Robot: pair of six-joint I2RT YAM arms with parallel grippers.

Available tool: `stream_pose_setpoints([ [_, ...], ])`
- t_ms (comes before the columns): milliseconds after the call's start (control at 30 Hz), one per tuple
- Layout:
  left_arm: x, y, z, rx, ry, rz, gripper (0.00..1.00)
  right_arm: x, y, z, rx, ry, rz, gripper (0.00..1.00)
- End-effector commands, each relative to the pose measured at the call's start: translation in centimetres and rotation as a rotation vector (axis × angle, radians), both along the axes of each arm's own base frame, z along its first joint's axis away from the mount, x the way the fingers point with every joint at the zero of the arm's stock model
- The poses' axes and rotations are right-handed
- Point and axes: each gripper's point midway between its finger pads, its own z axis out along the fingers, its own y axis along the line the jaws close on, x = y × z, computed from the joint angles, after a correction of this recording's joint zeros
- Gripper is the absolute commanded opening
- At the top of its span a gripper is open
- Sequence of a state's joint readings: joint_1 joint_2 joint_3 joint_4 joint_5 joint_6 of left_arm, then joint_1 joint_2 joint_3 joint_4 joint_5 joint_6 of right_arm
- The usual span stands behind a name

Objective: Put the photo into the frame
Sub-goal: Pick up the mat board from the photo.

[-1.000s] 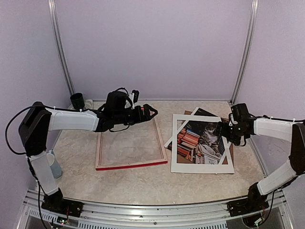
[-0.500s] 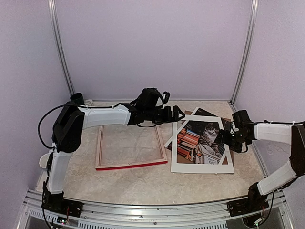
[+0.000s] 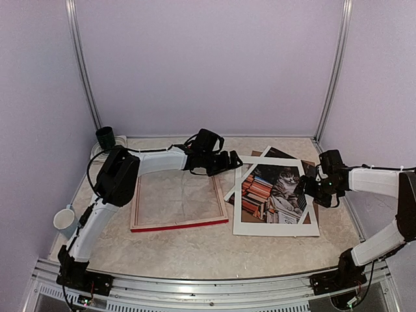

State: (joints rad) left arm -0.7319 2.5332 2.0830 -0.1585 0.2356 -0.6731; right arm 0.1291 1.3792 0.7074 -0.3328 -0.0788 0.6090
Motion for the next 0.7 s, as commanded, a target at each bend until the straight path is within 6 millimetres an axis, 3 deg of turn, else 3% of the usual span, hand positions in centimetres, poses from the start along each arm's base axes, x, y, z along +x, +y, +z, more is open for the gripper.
stream_pose_setpoints([
  [0, -0.2, -0.8, -1.0, -0.016, 0.034, -0.006, 0.99, 1.0, -0.5, 0.8, -0.022, -0.026, -0.003, 0.99],
  [233, -1.0, -2.4, -2.0, -0.02, 0.035, -0.04, 0.99, 4.3, 0.0, 2.5, -0.01, -0.087, 0.033, 0.99],
  [367, -1.3, -2.7, -2.6, -0.006, 0.043, -0.04, 0.99, 5.6, -0.1, 2.4, -0.013, -0.079, 0.034, 0.99],
  [667, -2.5, -3.6, -3.4, -0.016, 0.074, -0.059, 0.99, 5.6, -0.7, 1.0, -0.023, -0.051, 0.035, 0.99],
])
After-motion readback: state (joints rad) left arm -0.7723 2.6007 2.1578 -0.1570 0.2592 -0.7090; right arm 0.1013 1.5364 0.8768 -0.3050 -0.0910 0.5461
